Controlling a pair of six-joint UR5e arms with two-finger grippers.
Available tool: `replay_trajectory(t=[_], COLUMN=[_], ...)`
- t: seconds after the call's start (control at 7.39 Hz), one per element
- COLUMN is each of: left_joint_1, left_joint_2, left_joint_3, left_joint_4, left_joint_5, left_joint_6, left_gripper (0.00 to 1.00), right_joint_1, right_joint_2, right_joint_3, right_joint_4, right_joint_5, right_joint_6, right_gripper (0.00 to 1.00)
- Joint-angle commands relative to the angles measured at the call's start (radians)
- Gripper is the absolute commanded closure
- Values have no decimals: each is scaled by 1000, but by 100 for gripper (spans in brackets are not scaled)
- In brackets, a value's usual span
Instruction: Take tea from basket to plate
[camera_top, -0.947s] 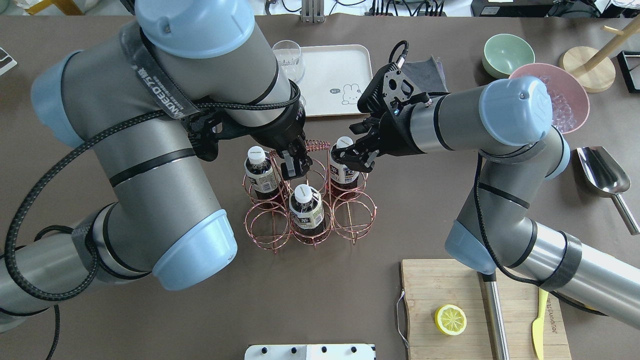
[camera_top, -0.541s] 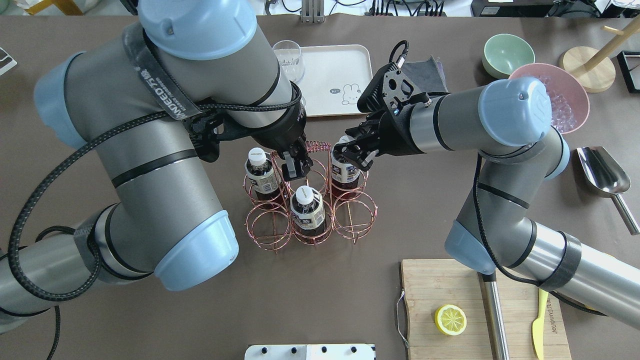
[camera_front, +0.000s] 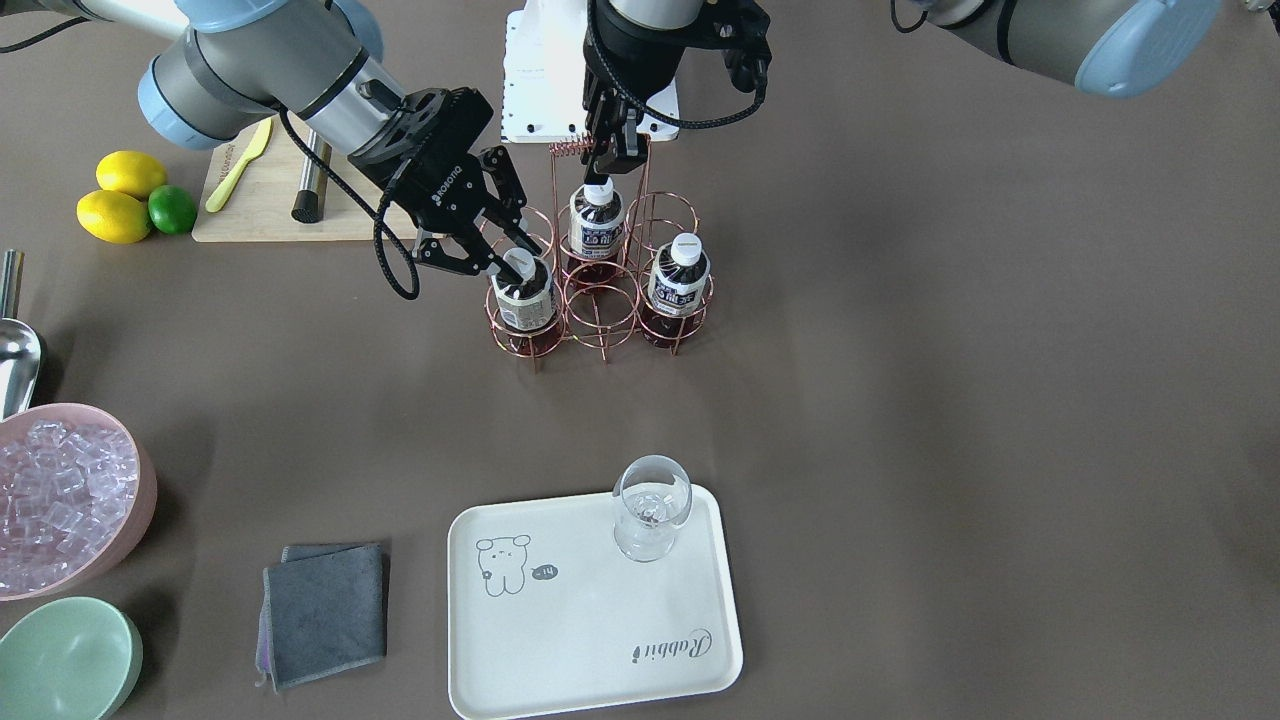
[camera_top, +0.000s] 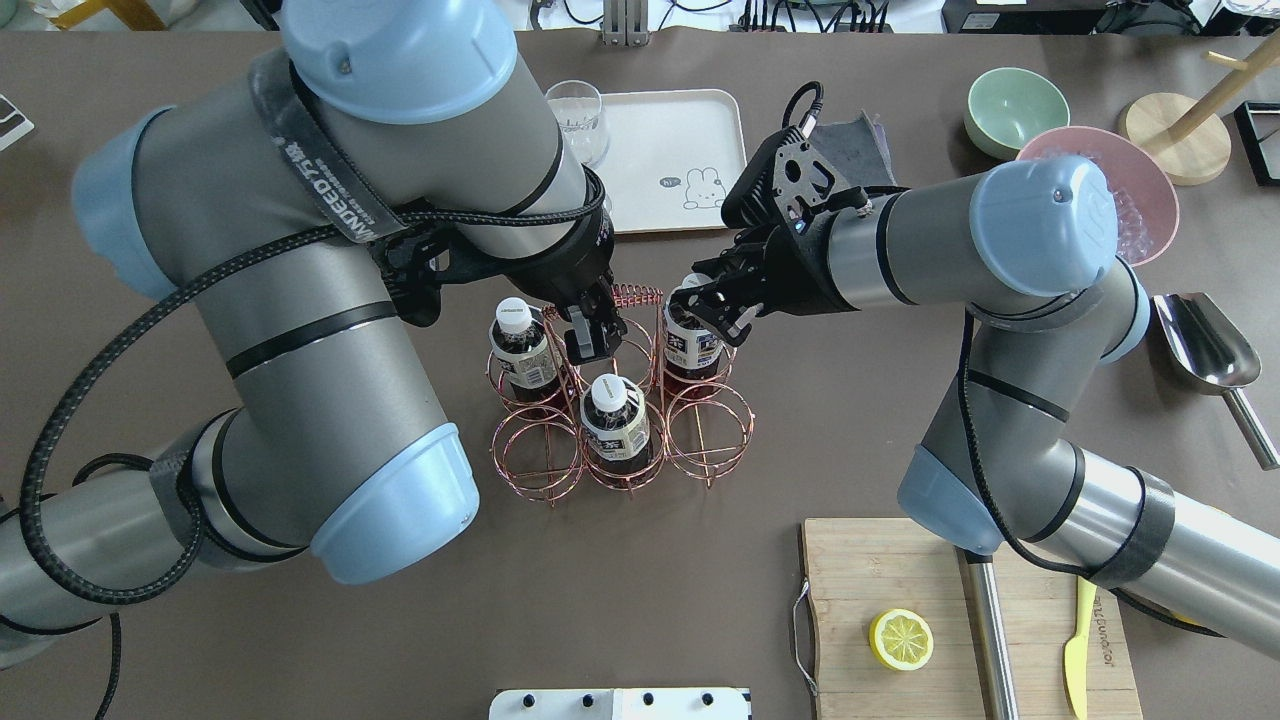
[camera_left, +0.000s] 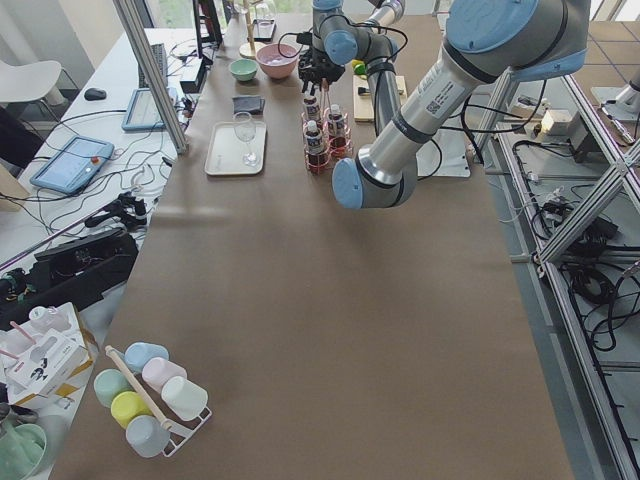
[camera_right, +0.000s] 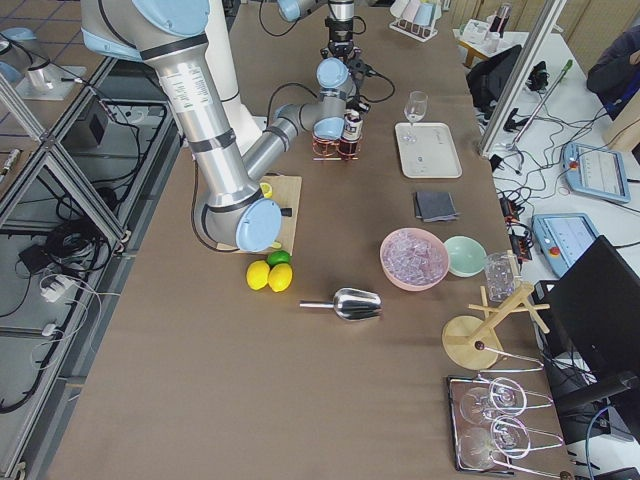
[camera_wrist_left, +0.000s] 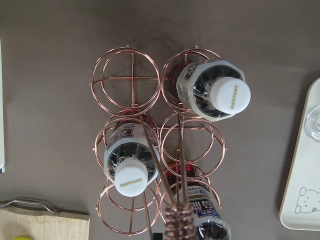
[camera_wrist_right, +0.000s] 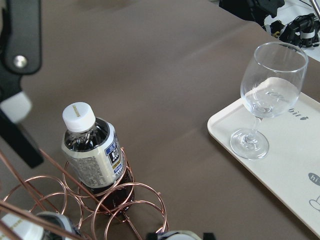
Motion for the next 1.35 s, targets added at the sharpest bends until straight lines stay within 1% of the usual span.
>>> replay_trajectory(t=[0.0,0.27,0.41,0.54,0.95,1.22], left_joint_1=[0,0,0,0,0,0], left_joint_2=[0,0,0,0,0,0], left_joint_3=[-2,-2,-2,-2,0,0], left_joint_4=[0,0,0,0,0,0], left_joint_5=[0,0,0,0,0,0], left_joint_6=[1,-1,-1,1,1,1], left_gripper=[100,100,100,100,100,100], right_joint_1=[2,6,30,63,168,228], right_joint_2=[-8,-8,-7,-2,17,71], right_joint_3=[50,78,87,107,116,116], right_joint_4=[-5,-14,-24,-60,-90,-161], right_joint_5=[26,49,66,104,217,273], right_joint_6=[-3,-8,-8,-9,0,4], right_gripper=[100,100,100,100,100,100])
